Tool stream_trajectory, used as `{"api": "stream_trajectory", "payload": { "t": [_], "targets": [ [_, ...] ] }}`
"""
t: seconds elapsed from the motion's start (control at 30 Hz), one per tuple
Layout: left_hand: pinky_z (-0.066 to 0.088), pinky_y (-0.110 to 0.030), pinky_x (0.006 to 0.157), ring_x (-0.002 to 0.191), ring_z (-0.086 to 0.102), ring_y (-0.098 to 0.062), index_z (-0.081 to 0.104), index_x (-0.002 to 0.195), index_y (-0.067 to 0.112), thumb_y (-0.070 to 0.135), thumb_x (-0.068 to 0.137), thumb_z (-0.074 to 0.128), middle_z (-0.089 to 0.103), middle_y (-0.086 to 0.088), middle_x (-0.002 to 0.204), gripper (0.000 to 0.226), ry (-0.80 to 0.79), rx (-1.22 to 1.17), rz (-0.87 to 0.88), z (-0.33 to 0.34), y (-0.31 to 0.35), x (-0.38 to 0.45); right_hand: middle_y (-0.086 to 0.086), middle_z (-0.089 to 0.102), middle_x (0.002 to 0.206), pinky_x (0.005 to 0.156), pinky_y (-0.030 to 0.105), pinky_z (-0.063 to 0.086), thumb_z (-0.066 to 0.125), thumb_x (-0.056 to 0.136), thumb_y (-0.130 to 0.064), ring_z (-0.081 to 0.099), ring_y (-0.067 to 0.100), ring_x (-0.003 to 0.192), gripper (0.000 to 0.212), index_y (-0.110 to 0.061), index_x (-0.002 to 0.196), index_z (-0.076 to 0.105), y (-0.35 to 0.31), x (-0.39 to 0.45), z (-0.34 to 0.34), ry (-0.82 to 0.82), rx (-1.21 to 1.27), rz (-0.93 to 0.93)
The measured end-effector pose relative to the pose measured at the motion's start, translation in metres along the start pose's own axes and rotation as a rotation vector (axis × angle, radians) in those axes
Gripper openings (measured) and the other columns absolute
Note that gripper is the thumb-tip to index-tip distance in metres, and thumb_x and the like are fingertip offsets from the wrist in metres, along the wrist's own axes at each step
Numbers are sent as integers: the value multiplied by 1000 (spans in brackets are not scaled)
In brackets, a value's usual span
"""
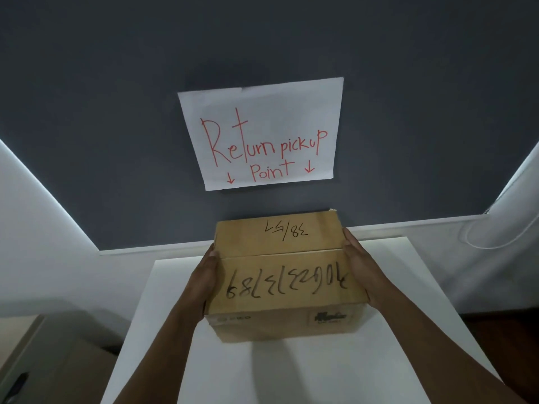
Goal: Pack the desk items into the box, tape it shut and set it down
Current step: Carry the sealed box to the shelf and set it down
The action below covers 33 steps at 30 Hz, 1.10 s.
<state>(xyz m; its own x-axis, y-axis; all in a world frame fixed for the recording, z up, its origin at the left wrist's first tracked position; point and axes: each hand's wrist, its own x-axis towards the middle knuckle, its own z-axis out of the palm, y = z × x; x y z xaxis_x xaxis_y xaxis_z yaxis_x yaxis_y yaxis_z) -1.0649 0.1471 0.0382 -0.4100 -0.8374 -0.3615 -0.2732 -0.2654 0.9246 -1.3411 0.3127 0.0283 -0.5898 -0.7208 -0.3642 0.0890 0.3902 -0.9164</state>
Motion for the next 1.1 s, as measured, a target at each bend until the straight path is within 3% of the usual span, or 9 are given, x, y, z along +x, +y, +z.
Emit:
{"api": "stream_trajectory", "payload": {
  "t": [0.23, 0.47, 0.6, 0.73, 0.87, 1.0, 1.1],
  "targets": [
    [59, -36, 65, 93, 73, -28, 48, 137, 35, 62, 100, 28, 70, -9, 113, 50, 3, -10, -54, -5, 0, 12, -8, 60, 121, 93, 47, 51, 20, 100, -62, 60, 19, 107, 47, -55, 146, 24, -5, 9, 3, -19, -22, 3],
    [60, -37, 67, 93, 73, -27, 49, 137, 34, 63, 99, 28, 70, -8, 114, 52, 10, 19, -60, -7, 3, 17, -1, 54, 137, 96, 49, 48, 22, 99, -63, 57, 25, 119, 52, -54, 151, 17, -2, 16, 5, -5, -44, 34],
    [60, -48, 82, 97, 72, -29, 47, 138, 36, 64, 98, 27, 69, -8, 116, 53, 3, 21, -66, -9, 2, 16, 0, 52, 137, 87, 42, 46, 21, 101, -60, 56, 24, 117, 52, -50, 152, 17, -3, 14, 6, 7, -43, 36],
    [60, -46, 81, 95, 74, -27, 49, 135, 36, 66, 97, 27, 71, -7, 116, 53, -26, 30, -45, -10, 2, 14, -2, 55, 133, 77, 37, 48, 21, 101, -60, 60, 17, 106, 51, -51, 151, 19, -4, 13, 6, 3, -37, 30],
    [58, -51, 88, 99, 73, -27, 47, 137, 39, 67, 96, 29, 69, -6, 122, 52, -47, 17, -27, -12, 2, 14, 0, 59, 131, 81, 42, 51, 23, 100, -62, 62, 23, 110, 53, -52, 151, 19, -3, 13, 5, -3, -11, 35],
    [54, -56, 94, 107, 69, -29, 43, 141, 43, 67, 96, 33, 65, -4, 127, 52, -43, -3, -27, -15, 0, 15, 0, 65, 124, 90, 51, 54, 28, 98, -66, 67, 25, 106, 52, -52, 148, 24, -5, 11, 6, -9, 23, 41],
    [55, -56, 92, 104, 71, -29, 46, 138, 41, 66, 96, 35, 67, -6, 125, 50, -61, -40, -15, -15, 0, 16, 5, 70, 118, 82, 48, 58, 29, 91, -76, 71, 27, 100, 62, -45, 144, 36, -5, 9, 6, -10, 81, 80]
  ]
}}
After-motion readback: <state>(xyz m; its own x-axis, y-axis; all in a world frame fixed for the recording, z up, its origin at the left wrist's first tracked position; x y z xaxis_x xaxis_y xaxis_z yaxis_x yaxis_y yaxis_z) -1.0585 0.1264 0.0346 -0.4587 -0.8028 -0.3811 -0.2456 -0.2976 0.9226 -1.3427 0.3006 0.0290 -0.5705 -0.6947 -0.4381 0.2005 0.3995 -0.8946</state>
